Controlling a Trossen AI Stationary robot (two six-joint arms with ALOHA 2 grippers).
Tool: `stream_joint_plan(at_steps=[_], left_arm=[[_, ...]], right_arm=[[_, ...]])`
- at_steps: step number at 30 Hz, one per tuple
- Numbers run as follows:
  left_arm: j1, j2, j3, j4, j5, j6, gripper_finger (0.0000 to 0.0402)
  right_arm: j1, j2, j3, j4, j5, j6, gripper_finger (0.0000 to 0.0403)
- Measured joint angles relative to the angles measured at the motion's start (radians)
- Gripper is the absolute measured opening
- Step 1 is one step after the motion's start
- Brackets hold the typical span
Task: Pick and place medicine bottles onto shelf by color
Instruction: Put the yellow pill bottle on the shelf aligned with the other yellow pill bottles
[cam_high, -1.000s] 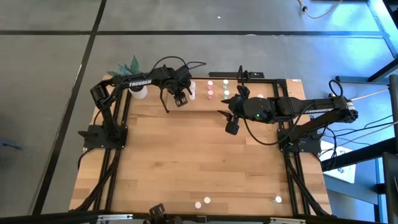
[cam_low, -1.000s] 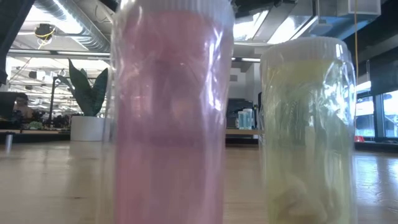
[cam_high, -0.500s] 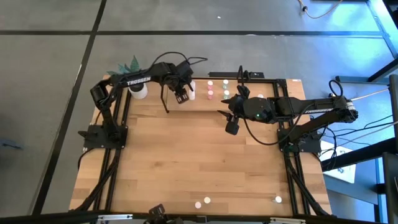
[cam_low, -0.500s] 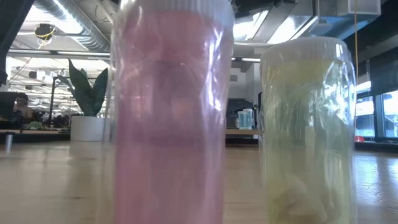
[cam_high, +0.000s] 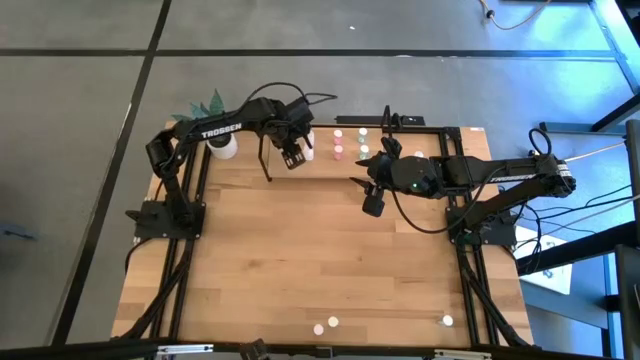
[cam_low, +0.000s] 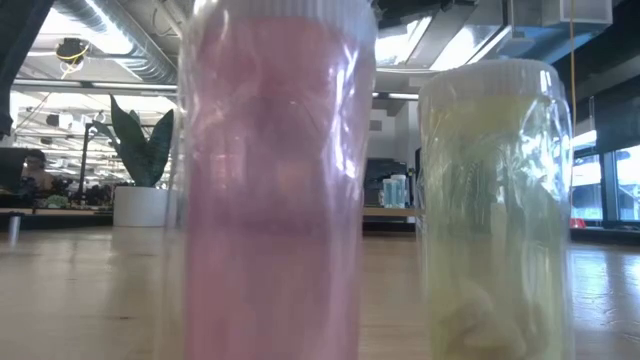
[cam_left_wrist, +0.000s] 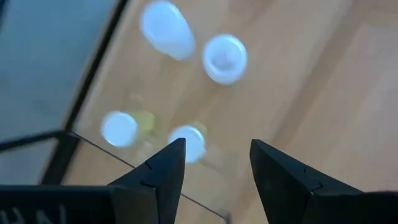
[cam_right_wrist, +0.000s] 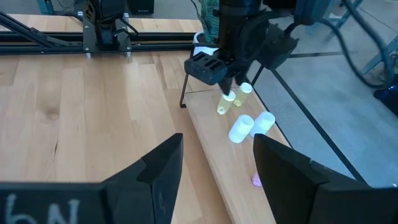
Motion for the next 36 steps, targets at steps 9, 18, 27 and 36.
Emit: stream_joint_plan(at_steps=[9, 18, 27, 36], left_arm=[[-0.023, 0.000, -0.018, -0.002, 0.022, 0.034, 0.0174], [-0.035, 0.000, -0.019, -0.015, 0.051, 0.014, 0.0200], [-0.064, -0.070, -0.019, -0.018, 0.084, -0.004, 0.0243], [-0.176, -0.153, -0.019, -0.145, 0.056, -0.062, 0.0262]], right_arm=[[0.000, 0.000, 0.000, 0.000, 0.000, 0.000, 0.0197], [0.000, 0.000, 0.000, 0.000, 0.000, 0.000, 0.0197], [0.000, 0.000, 0.000, 0.000, 0.000, 0.000, 0.0197], [0.000, 0.000, 0.000, 0.000, 0.000, 0.000, 0.0197]])
